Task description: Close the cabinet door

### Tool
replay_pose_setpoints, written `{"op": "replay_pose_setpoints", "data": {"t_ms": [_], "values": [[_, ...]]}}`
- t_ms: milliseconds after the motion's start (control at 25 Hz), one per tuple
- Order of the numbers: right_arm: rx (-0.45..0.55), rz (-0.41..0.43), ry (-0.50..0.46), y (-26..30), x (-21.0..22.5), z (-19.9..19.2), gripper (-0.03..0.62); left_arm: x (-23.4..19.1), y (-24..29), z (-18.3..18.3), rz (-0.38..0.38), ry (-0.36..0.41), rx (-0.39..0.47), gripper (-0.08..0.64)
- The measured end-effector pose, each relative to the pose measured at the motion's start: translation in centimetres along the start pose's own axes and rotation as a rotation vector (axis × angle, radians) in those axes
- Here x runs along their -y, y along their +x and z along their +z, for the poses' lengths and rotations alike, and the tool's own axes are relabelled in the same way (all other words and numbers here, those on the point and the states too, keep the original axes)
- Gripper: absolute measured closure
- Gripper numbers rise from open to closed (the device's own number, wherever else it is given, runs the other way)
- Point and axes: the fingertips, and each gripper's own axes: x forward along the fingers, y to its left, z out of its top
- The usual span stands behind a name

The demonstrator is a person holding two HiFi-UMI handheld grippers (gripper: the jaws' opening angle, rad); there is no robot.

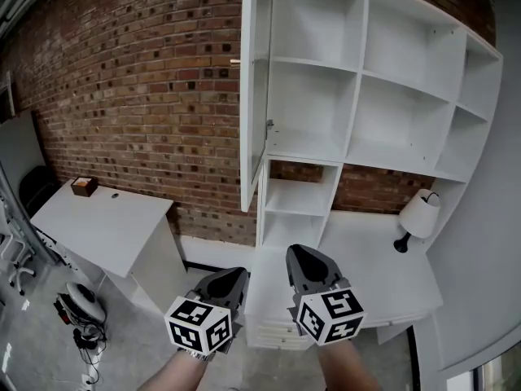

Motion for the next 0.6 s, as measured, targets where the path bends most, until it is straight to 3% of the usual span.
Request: {"op": "replay_pose_setpoints", "data": {"t_ms": [160,240,600], "values": [[0.002,0.033,-0.009,5.2,-1.9,0.5,0.544,-3.1,0.2,0.2,-0.002,0.003,-0.002,0.552],[-0.006,0.037,-0.013,7.4,-2.5,0.5,0.451,-4.4,0.1,0.3,-0.005,0.011,-0.004,0.551],[-0.024,-0.021,-0.018,14.7,-2.8,0.5,0.414,-7.6,-0.4,0.1,-0.048,0.019,-0.027,0.552]]}}
